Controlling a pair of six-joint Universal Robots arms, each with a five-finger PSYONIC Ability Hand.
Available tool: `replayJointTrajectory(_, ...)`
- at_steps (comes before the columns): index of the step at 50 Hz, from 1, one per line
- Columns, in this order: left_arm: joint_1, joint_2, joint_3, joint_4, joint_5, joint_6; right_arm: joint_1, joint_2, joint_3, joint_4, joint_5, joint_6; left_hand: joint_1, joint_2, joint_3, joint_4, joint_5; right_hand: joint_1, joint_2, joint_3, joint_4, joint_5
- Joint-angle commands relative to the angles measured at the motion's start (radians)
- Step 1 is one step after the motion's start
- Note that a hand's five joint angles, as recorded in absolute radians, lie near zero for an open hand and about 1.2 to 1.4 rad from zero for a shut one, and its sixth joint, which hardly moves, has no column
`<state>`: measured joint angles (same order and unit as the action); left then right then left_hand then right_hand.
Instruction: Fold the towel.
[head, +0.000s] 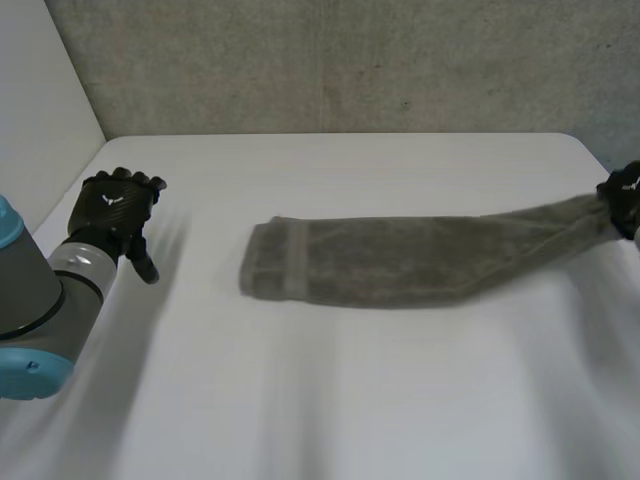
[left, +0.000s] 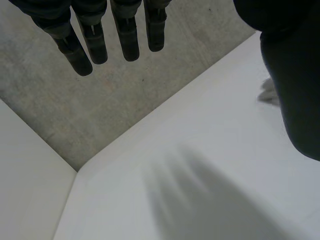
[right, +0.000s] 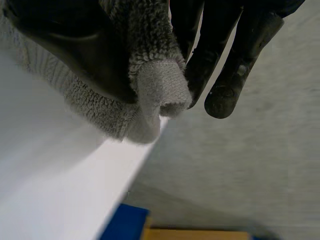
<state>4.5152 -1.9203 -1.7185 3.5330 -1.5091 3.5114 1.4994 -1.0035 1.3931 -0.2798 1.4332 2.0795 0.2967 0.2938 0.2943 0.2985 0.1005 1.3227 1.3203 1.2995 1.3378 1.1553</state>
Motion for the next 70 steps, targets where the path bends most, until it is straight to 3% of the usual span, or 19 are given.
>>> replayJointTrajectory(1,-0.011,0.014,0.005,0.001,-0.002,0.0,0.211,0.009,-0.128,-0.001,0.069,-0.015,-0.057,-0.054,-0.054,-0.059,-0.035,0.074,0.076,0.097,0.058,0.066)
replayJointTrajectory(3,-0.018,0.015,0.016,0.001,-0.003,0.0,0.361,0.052,-0.189,-0.001,0.075,0.016,-0.06,-0.057,-0.057,-0.061,-0.038,0.074,0.076,0.097,0.058,0.066)
replayJointTrajectory(7,-0.027,0.021,0.036,0.001,-0.005,0.0,0.507,0.118,-0.259,-0.002,0.075,0.031,-0.066,-0.063,-0.063,-0.067,-0.044,0.074,0.076,0.097,0.058,0.066)
replayJointTrajectory(9,-0.036,0.021,0.051,0.001,-0.006,-0.002,0.664,0.199,-0.345,0.002,0.07,0.034,-0.069,-0.066,-0.066,-0.07,-0.047,0.074,0.076,0.097,0.058,0.066)
replayJointTrajectory(15,-0.067,0.006,0.118,0.001,-0.011,-0.035,0.812,0.332,-0.436,0.005,0.059,0.047,-0.071,-0.069,-0.069,-0.073,-0.05,0.074,0.076,0.097,0.058,0.066)
replayJointTrajectory(17,-0.068,0.003,0.131,0.001,-0.019,-0.049,0.855,0.374,-0.45,0.013,0.056,0.065,-0.069,-0.066,-0.066,-0.07,-0.047,-0.162,-0.16,-0.139,-0.178,-0.17)
replayJointTrajectory(20,-0.074,-0.005,0.151,0.0,-0.039,-0.074,0.861,0.379,-0.447,0.021,0.047,0.079,-0.071,-0.069,-0.069,-0.073,-0.05,-0.21,-0.208,-0.187,-0.225,-0.217)
replayJointTrajectory(21,-0.08,-0.011,0.157,0.0,-0.046,-0.084,0.863,0.376,-0.439,0.03,0.03,0.106,-0.069,-0.066,-0.066,-0.07,-0.047,-0.361,-0.359,-0.338,-0.376,-0.368)
replayJointTrajectory(22,-0.091,-0.016,0.161,0.0,-0.051,-0.088,0.858,0.369,-0.43,0.036,0.012,0.141,-0.069,-0.066,-0.066,-0.07,-0.047,-0.703,-0.7,-0.68,-0.718,-0.71)
replayJointTrajectory(23,-0.091,-0.016,0.162,0.0,-0.051,-0.088,0.858,0.368,-0.43,0.036,0.012,0.142,-0.069,-0.066,-0.066,-0.07,-0.047,-0.706,-0.704,-0.683,-0.721,-0.713)
replayJointTrajectory(24,-0.099,-0.022,0.166,0.0,-0.051,-0.086,0.854,0.353,-0.419,0.04,0.0,0.187,-0.071,-0.069,-0.069,-0.073,-0.05,-0.974,-0.971,-0.951,-0.989,-0.981)
replayJointTrajectory(29,-0.125,-0.039,0.172,0.0,-0.049,-0.084,0.809,0.237,-0.341,0.073,-0.007,0.328,-0.071,-0.069,-0.069,-0.073,-0.05,-1.148,-1.146,-1.125,-1.163,-1.155)
replayJointTrajectory(38,-0.208,-0.071,0.192,0.001,-0.049,-0.088,0.629,0.048,-0.071,0.155,-0.007,0.418,-0.069,-0.066,-0.066,-0.07,-0.047,-1.148,-1.146,-1.125,-1.163,-1.155)
replayJointTrajectory(45,-0.266,-0.091,0.192,0.001,-0.051,-0.088,0.535,0.016,0.069,0.16,-0.008,0.418,-0.066,-0.063,-0.063,-0.067,-0.044,-1.148,-1.146,-1.125,-1.163,-1.155)
replayJointTrajectory(47,-0.275,-0.095,0.191,0.001,-0.052,-0.088,0.478,0.016,0.142,0.148,-0.013,0.416,-0.066,-0.063,-0.063,-0.067,-0.044,-0.972,-0.969,-0.948,-0.987,-0.979)
replayJointTrajectory(56,-0.298,-0.105,0.186,0.001,-0.082,-0.091,0.424,0.046,0.175,0.077,0.001,0.401,-0.069,-0.066,-0.066,-0.07,-0.047,-0.762,-0.76,-0.739,-0.777,-0.769)
replayJointTrajectory(61,-0.3,-0.101,0.181,0.001,-0.083,-0.091,0.415,0.054,0.176,0.051,0.01,0.404,-0.069,-0.066,-0.066,-0.07,-0.047,-0.466,-0.463,-0.442,-0.481,-0.473)
replayJointTrajectory(66,-0.301,-0.1,0.177,0.001,-0.086,-0.094,0.4,0.057,0.175,0.027,0.007,0.416,-0.069,-0.066,-0.066,-0.07,-0.047,0.021,0.023,0.044,0.006,0.013)
replayJointTrajectory(70,-0.315,-0.095,0.175,0.001,-0.098,-0.094,0.4,0.052,0.175,0.014,0.009,0.413,-0.069,-0.066,-0.066,-0.07,-0.047,0.074,0.076,0.097,0.058,0.066)
